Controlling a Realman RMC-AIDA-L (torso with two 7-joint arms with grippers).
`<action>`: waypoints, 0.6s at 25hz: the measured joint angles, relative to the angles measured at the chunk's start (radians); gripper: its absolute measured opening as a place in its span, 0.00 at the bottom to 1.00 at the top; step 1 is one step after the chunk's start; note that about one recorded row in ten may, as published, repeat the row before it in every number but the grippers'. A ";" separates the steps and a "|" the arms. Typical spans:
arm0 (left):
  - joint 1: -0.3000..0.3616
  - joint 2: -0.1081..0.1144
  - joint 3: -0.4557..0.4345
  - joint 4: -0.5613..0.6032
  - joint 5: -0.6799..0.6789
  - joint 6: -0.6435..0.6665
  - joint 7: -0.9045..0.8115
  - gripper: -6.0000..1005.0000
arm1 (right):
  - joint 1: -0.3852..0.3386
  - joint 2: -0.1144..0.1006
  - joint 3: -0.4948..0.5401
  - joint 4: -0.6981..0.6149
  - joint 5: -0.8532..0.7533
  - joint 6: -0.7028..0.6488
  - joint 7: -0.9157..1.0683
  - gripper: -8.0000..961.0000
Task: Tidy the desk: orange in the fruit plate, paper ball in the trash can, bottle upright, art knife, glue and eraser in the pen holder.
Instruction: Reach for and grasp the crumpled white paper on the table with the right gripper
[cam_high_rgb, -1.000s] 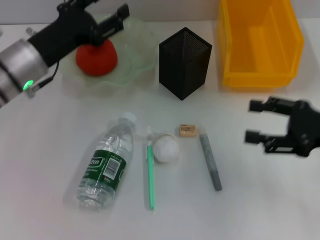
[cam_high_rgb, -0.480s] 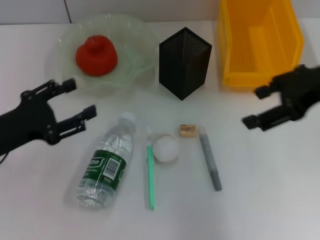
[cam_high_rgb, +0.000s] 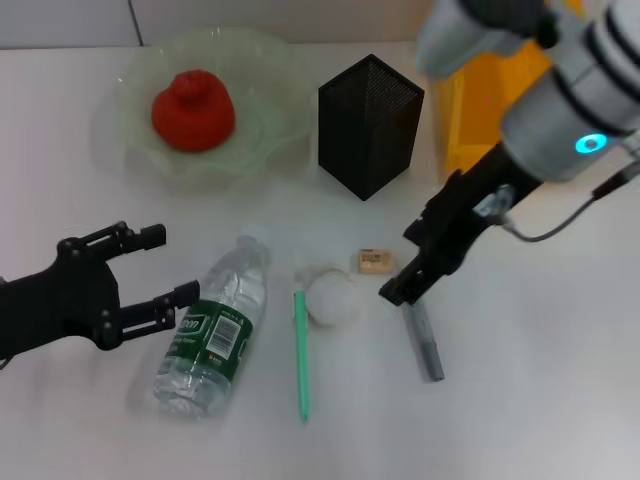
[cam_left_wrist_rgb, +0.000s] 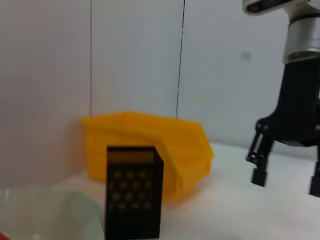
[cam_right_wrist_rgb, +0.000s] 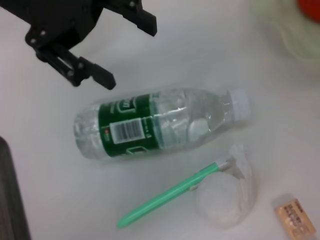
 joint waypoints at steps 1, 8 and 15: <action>-0.003 0.000 -0.001 0.000 0.016 -0.006 -0.006 0.78 | 0.010 0.000 -0.018 0.019 -0.005 0.020 0.007 0.87; -0.006 0.002 -0.001 0.002 0.022 -0.010 -0.010 0.78 | 0.058 0.006 -0.163 0.155 -0.004 0.194 0.024 0.87; -0.016 -0.001 0.000 0.002 0.023 -0.014 -0.006 0.78 | 0.074 0.008 -0.261 0.214 0.048 0.306 0.046 0.86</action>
